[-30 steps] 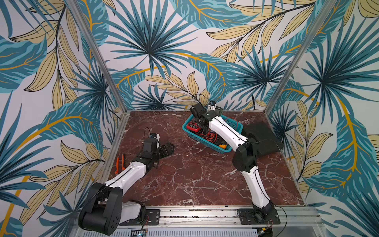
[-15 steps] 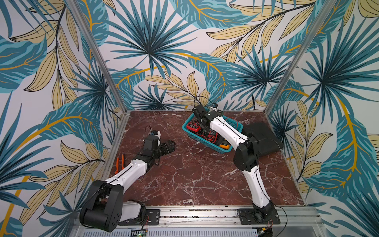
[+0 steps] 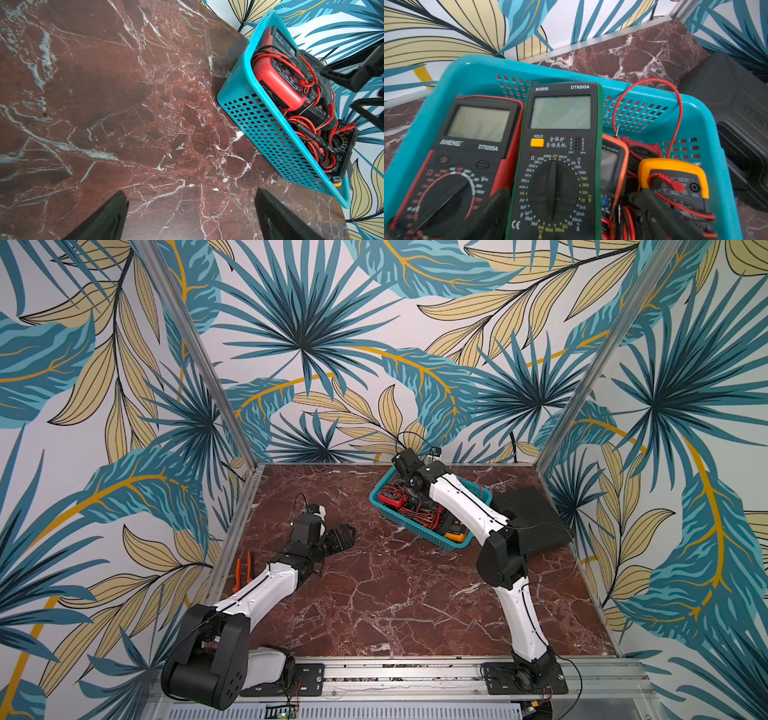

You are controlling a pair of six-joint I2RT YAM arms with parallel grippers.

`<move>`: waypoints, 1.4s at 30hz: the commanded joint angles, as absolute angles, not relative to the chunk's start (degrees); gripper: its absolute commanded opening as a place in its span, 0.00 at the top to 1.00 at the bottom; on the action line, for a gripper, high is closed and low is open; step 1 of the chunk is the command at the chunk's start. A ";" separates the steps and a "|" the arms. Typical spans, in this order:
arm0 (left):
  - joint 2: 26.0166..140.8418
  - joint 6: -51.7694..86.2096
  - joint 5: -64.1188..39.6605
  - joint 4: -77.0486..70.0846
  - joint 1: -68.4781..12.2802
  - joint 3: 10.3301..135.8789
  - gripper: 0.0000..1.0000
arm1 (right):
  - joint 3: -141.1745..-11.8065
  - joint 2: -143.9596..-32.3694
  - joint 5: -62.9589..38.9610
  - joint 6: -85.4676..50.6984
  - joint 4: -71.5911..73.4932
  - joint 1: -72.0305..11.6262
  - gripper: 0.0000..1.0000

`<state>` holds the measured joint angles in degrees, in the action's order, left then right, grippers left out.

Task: Put the multimeter into the basket
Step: Place the multimeter in the basket, then reset both arms

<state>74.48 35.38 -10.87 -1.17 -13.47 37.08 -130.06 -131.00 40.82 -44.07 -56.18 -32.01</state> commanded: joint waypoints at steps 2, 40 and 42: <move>72.38 33.79 -6.47 1.28 -13.67 39.64 0.00 | -128.96 -124.35 39.88 -40.02 -57.84 -32.16 0.01; 65.15 2.23 5.51 -46.56 4.48 10.58 0.00 | -11.85 -57.80 28.46 -2.01 40.85 -10.26 0.00; 68.93 1.97 3.85 -49.30 4.66 11.78 0.00 | -11.15 -61.68 25.08 -2.28 45.96 -8.13 0.01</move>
